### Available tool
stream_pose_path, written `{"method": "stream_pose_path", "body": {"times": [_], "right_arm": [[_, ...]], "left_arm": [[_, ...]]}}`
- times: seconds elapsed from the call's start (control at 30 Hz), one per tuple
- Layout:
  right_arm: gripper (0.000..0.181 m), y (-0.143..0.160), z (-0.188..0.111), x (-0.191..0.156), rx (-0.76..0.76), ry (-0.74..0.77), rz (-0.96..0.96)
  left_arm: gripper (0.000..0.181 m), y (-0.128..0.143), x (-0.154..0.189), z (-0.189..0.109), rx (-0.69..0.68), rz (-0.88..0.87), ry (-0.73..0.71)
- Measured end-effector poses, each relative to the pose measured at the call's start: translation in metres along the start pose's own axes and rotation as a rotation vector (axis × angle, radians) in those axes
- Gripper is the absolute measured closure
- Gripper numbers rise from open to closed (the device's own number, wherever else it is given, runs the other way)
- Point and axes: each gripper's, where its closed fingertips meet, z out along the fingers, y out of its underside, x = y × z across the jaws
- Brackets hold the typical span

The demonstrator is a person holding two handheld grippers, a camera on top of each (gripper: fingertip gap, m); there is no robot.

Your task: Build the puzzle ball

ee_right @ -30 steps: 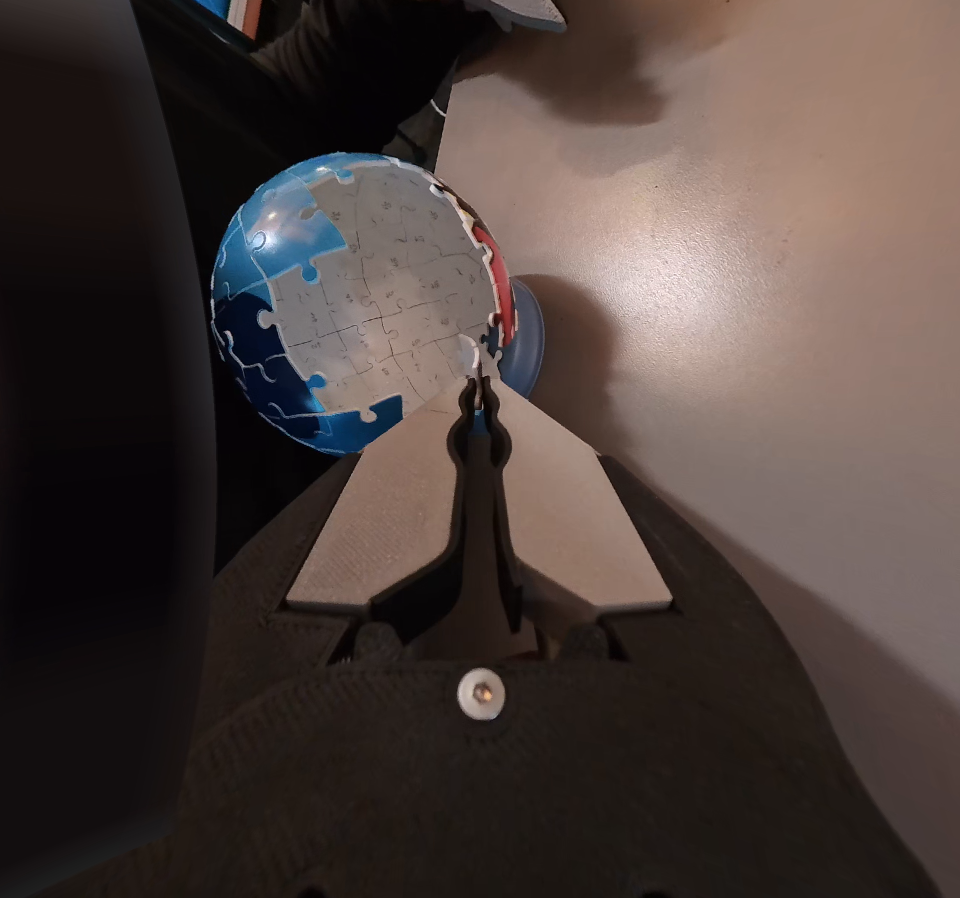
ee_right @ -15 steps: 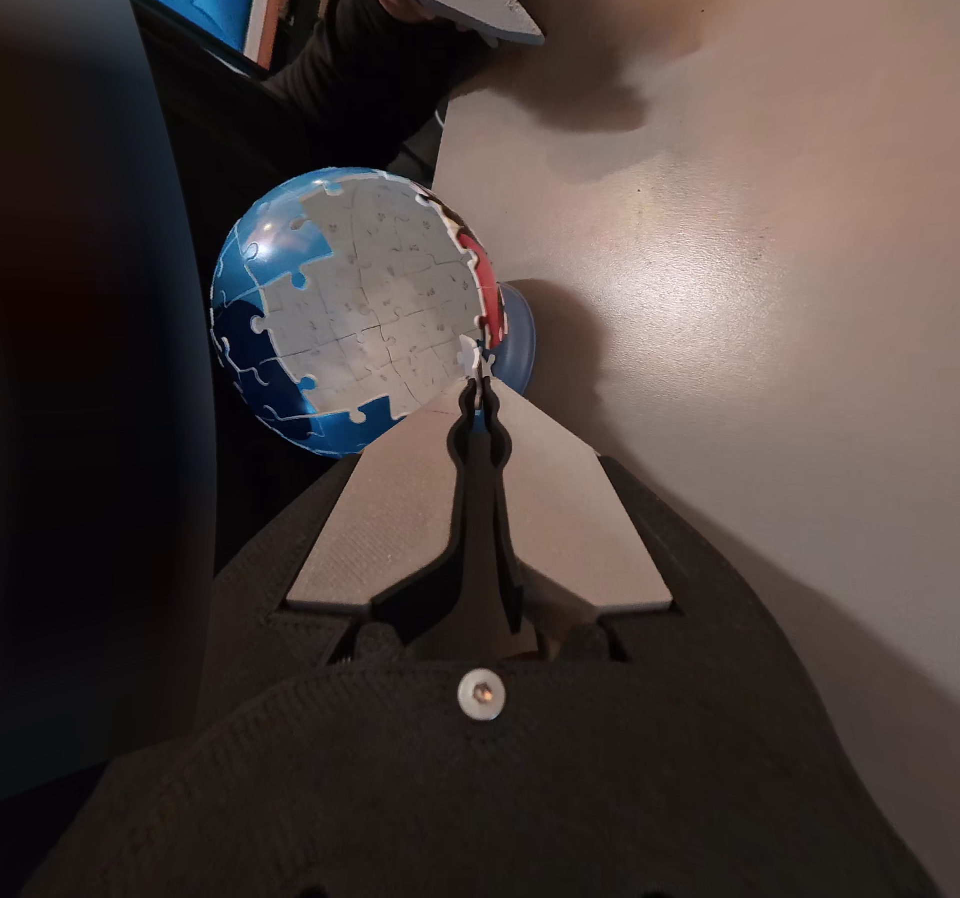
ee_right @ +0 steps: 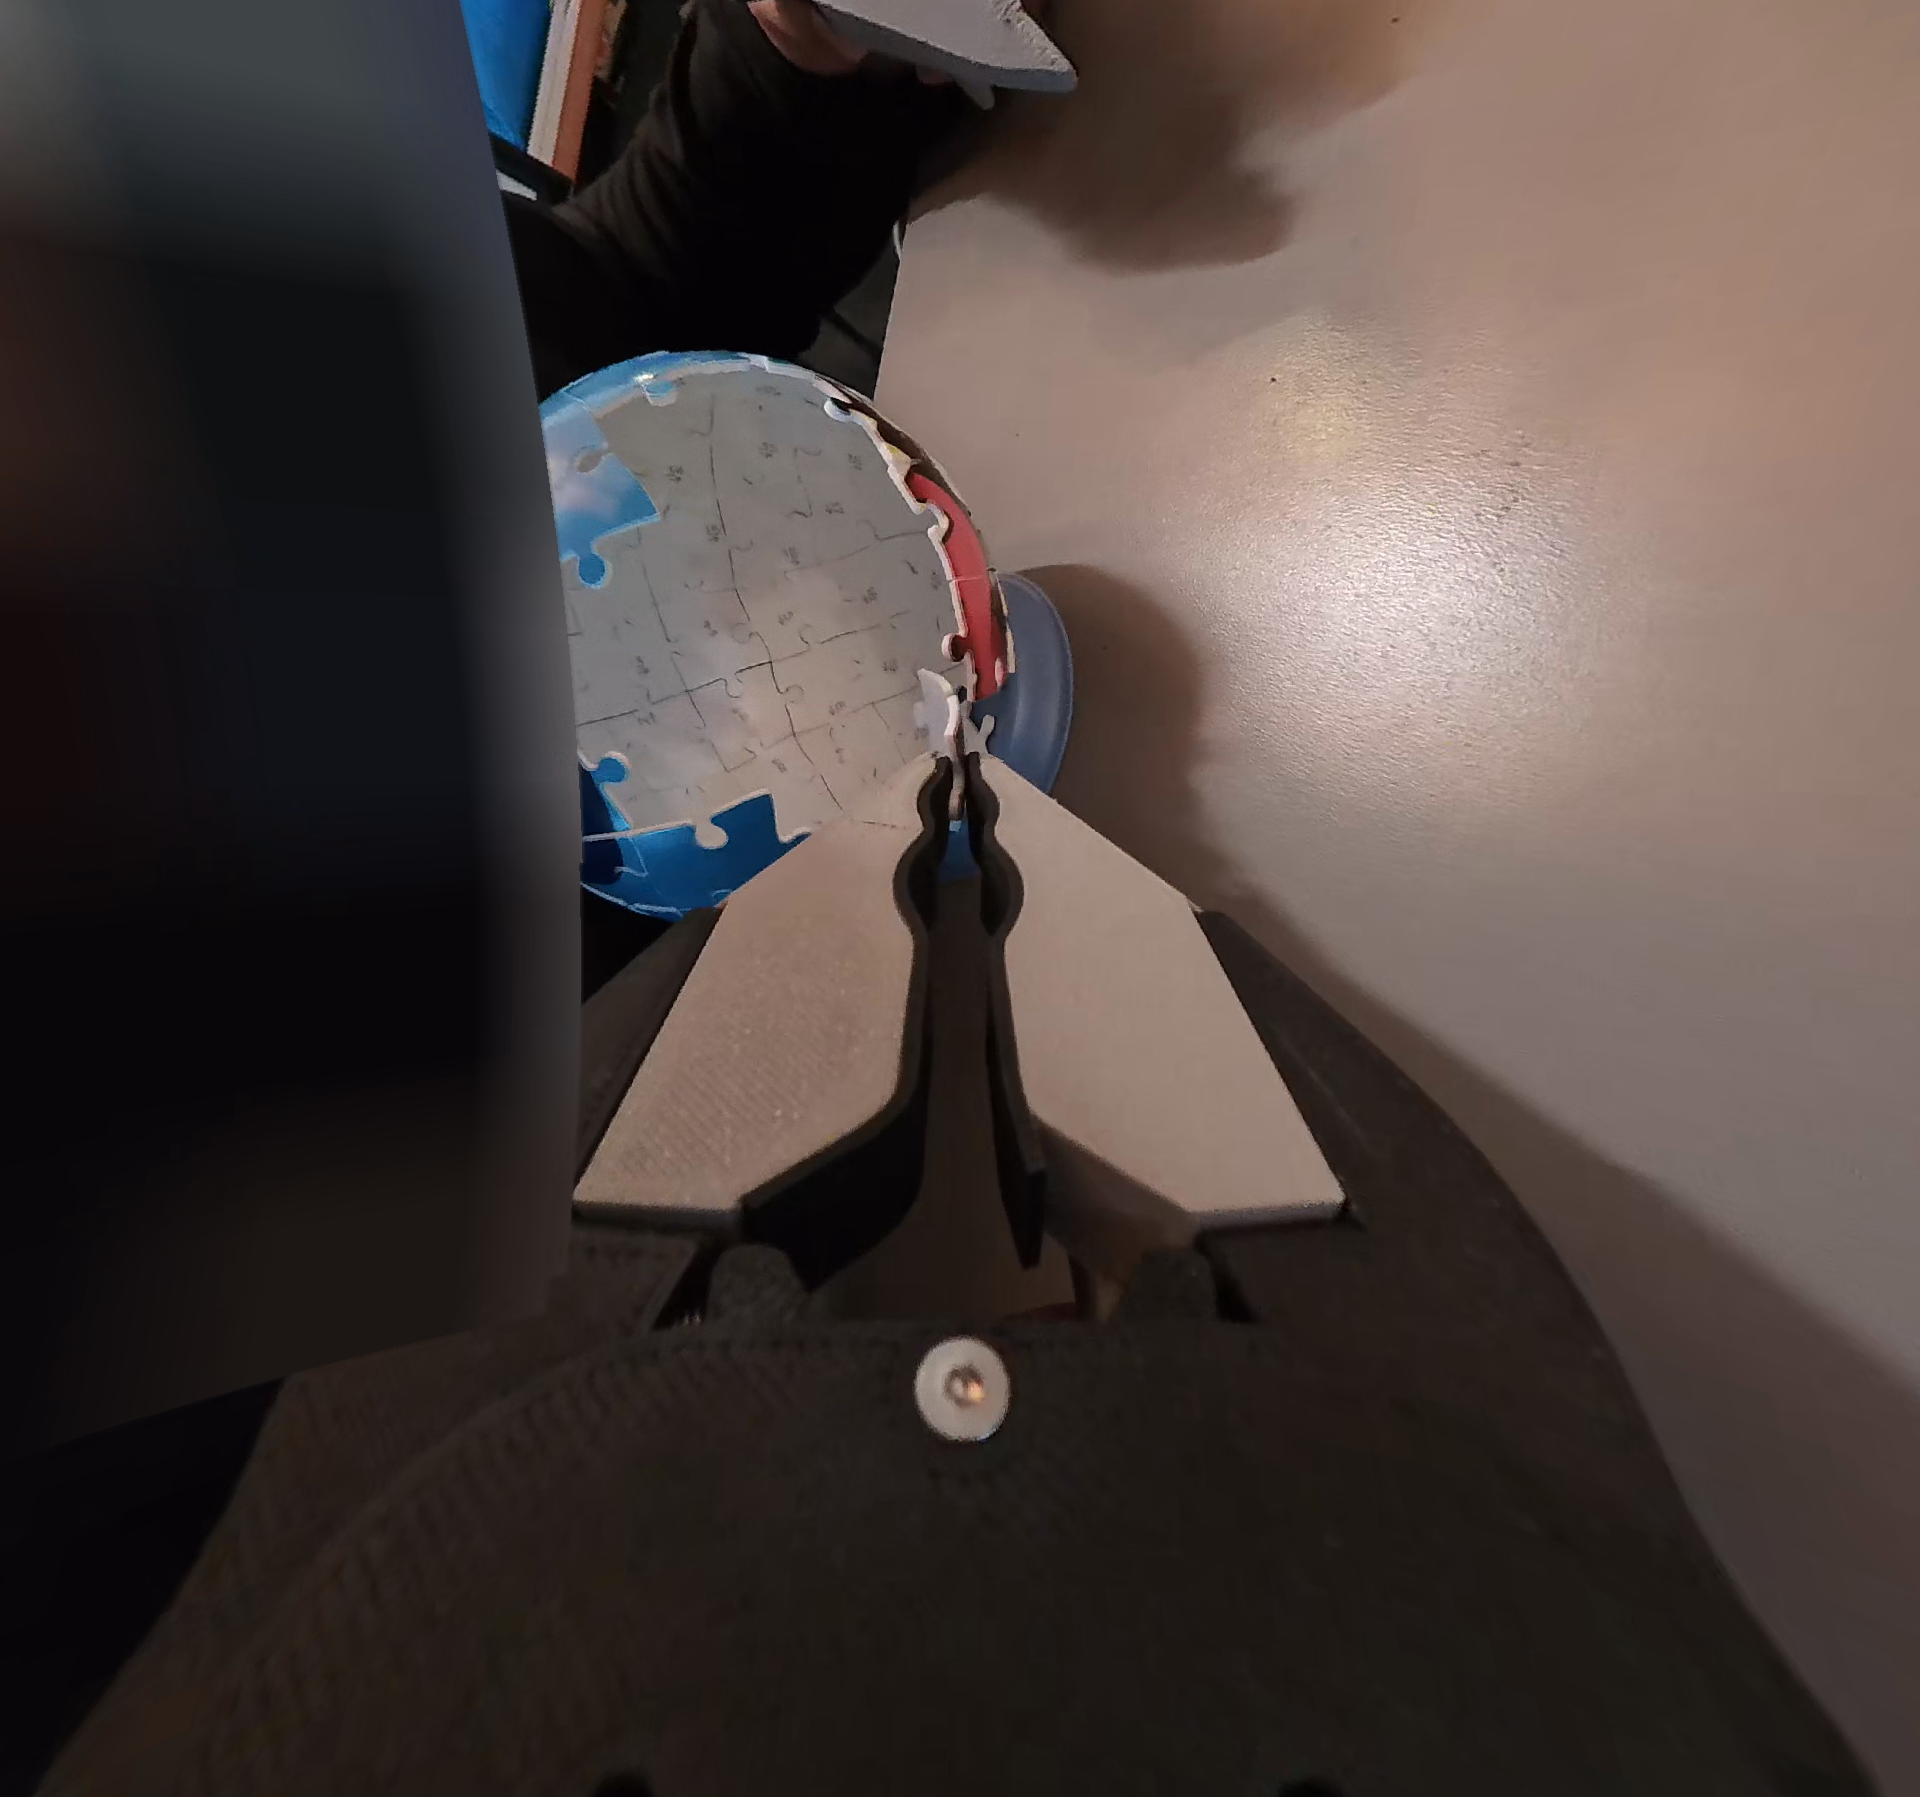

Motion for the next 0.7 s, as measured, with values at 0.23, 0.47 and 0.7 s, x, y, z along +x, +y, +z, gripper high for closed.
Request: {"method": "stream_pose_path", "body": {"times": [0.23,0.47,0.7], "right_arm": [[0.181,0.0011,0.0033,-0.0013,-0.005,-0.013,0.006],[0.181,-0.0002,0.0006,-0.0014,-0.002,0.006,-0.006],[0.181,-0.0022,0.0000,-0.0054,0.010,0.017,-0.018]], "left_arm": [[0.160,0.0004,0.0000,0.0005,-0.003,0.002,-0.003],[0.159,0.0011,0.0005,0.0010,-0.008,0.010,-0.005],[0.160,-0.0044,0.0008,-0.0041,0.041,0.009,-0.004]]}}
